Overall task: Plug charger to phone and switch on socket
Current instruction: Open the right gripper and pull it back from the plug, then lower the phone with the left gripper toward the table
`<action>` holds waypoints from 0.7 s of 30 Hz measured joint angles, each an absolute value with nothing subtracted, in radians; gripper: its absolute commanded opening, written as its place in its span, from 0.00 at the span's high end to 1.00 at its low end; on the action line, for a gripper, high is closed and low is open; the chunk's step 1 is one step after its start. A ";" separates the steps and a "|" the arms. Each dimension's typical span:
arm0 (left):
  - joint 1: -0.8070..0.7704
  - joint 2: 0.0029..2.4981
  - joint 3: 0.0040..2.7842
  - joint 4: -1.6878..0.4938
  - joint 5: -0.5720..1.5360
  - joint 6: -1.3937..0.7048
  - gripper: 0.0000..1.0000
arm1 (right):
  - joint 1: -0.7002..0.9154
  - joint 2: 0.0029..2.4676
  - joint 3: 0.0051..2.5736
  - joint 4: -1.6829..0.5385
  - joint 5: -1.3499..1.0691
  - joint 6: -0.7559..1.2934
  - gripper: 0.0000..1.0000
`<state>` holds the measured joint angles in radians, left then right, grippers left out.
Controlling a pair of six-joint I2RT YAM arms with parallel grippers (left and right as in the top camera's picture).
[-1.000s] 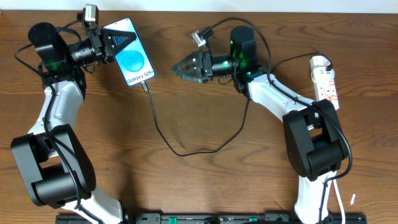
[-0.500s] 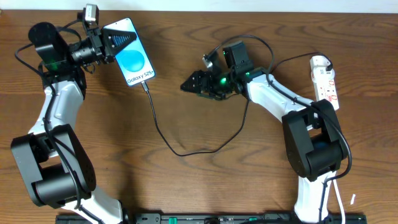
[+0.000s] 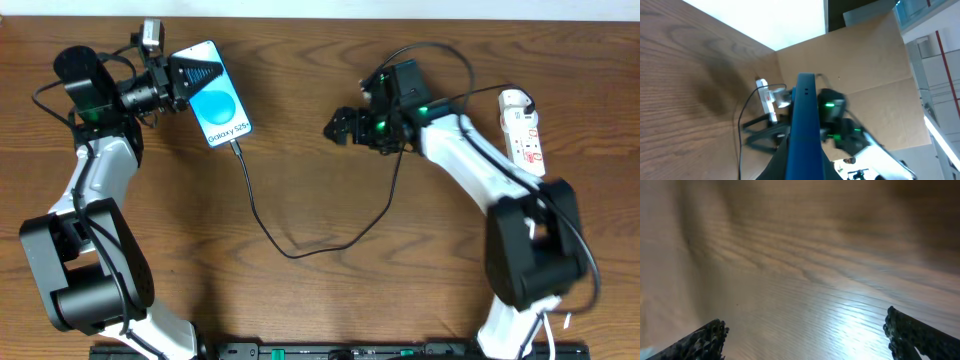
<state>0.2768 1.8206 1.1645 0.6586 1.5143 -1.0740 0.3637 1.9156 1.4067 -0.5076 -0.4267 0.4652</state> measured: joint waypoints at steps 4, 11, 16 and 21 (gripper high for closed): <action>0.277 1.821 1.142 0.659 1.514 -1.044 0.93 | 0.364 1.793 1.407 -0.563 -0.311 0.438 0.01; 0.277 1.821 1.051 0.645 1.500 -0.990 0.93 | 0.364 1.654 1.407 -0.603 -0.213 0.406 0.01; 0.277 1.821 0.983 0.591 1.451 -0.954 0.93 | 0.364 1.622 1.407 -0.632 -0.184 0.400 0.01; 0.277 1.821 0.925 0.487 1.365 -0.897 0.93 | 0.364 1.620 1.407 -0.665 -0.175 0.400 0.01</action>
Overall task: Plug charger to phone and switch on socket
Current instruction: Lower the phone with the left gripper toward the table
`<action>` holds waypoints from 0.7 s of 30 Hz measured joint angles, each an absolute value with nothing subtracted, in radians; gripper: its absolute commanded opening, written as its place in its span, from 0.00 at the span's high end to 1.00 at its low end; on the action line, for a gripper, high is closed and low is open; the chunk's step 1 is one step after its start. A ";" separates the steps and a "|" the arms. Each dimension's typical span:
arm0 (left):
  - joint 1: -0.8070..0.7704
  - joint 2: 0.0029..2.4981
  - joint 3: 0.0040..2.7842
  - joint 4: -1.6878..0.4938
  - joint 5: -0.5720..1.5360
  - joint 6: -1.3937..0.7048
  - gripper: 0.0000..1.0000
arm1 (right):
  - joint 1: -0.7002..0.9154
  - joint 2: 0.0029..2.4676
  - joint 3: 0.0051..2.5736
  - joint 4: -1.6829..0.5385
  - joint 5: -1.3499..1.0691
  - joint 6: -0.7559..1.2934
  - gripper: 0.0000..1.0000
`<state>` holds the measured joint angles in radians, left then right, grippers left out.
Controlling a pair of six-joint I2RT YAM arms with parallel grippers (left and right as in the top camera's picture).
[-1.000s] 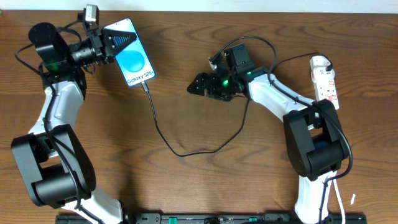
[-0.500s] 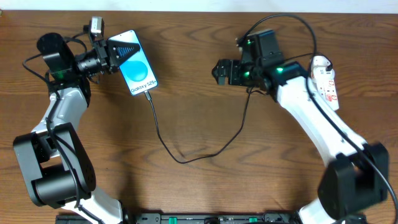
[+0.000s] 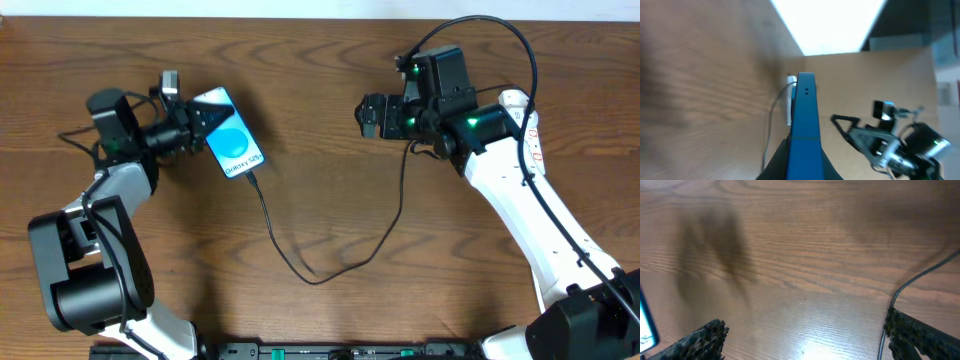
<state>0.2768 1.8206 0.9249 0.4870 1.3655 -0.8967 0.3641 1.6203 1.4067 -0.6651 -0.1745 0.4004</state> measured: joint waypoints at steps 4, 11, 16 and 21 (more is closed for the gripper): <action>0.277 1.819 0.895 0.335 1.290 -0.812 0.92 | 0.364 1.620 1.407 -0.671 -0.170 0.400 0.01; 0.277 1.819 0.877 0.029 1.090 -0.661 0.92 | 0.364 1.620 1.407 -0.672 -0.170 0.400 0.01; 0.277 1.819 0.876 -0.044 0.984 -0.615 0.92 | 0.364 1.620 1.407 -0.672 -0.170 0.400 0.01; 0.277 1.819 0.876 -0.108 0.887 -0.593 0.92 | 0.364 1.620 1.407 -0.672 -0.170 0.400 0.01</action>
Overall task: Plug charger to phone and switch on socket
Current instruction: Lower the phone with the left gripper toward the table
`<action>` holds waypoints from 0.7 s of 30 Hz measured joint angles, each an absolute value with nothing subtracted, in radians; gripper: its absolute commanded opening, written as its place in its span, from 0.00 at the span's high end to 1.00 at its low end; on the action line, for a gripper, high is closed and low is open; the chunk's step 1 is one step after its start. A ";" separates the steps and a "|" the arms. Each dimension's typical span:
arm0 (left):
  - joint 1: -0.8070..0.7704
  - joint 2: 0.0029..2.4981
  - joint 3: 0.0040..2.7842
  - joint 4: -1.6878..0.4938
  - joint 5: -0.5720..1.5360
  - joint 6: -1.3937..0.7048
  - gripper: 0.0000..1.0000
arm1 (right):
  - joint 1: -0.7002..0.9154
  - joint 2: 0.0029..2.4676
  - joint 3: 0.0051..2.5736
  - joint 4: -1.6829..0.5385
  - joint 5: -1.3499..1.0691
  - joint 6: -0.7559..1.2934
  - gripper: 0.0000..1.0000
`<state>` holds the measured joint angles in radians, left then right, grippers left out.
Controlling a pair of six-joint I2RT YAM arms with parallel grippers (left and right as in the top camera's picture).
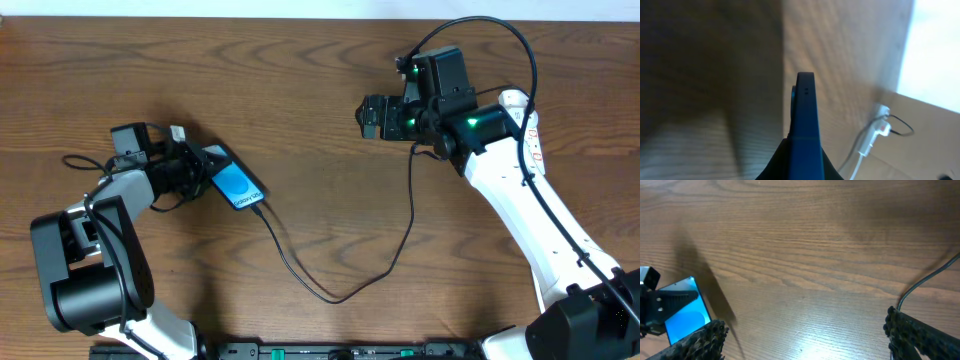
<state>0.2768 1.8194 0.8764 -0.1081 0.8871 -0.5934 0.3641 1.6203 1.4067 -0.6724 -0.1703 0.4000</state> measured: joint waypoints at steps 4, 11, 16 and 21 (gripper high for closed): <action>0.277 1.819 0.876 -0.154 0.822 -0.573 0.92 | 0.364 1.620 1.407 -0.672 -0.170 0.400 0.01; 0.277 1.819 0.876 -0.210 0.747 -0.548 0.92 | 0.364 1.620 1.407 -0.671 -0.170 0.400 0.01; 0.277 1.819 0.876 -0.224 0.719 -0.548 0.92 | 0.364 1.620 1.407 -0.670 -0.170 0.400 0.01; 0.277 1.819 0.876 -0.226 0.705 -0.545 0.92 | 0.364 1.620 1.407 -0.670 -0.170 0.400 0.01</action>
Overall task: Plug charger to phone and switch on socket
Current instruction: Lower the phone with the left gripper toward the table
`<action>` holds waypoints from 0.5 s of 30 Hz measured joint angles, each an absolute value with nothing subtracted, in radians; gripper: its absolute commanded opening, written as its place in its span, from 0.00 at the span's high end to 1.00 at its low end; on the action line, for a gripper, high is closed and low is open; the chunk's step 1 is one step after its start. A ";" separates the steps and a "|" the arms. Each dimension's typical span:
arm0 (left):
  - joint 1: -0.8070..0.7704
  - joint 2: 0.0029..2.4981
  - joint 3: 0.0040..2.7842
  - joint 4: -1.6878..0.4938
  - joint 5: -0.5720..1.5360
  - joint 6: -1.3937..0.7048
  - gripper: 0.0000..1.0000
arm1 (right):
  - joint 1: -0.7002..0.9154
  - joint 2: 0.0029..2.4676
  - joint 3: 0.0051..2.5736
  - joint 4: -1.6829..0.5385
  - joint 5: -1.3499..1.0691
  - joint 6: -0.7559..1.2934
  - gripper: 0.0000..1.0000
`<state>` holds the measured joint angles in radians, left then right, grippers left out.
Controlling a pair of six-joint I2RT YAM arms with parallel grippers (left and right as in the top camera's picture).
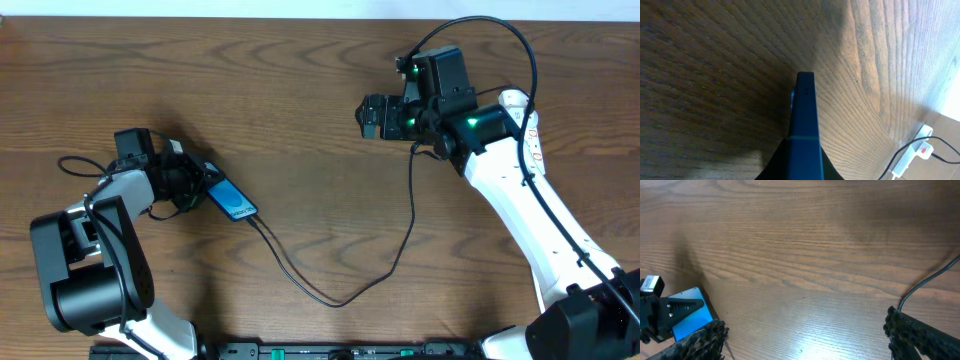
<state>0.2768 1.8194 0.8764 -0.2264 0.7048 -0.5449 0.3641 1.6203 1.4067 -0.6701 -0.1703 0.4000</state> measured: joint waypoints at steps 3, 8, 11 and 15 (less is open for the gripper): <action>0.277 1.819 0.876 -0.237 0.691 -0.543 0.84 | 0.364 1.620 1.407 -0.670 -0.170 0.400 0.01; 0.277 1.814 0.876 -0.249 0.681 -0.542 0.78 | 0.364 1.620 1.407 -0.675 -0.170 0.400 0.01; 0.277 1.810 0.877 -0.249 0.681 -0.542 0.75 | 0.364 1.620 1.407 -0.676 -0.170 0.400 0.01; 0.277 1.808 0.877 -0.249 0.682 -0.542 0.73 | 0.364 1.620 1.407 -0.676 -0.170 0.400 0.01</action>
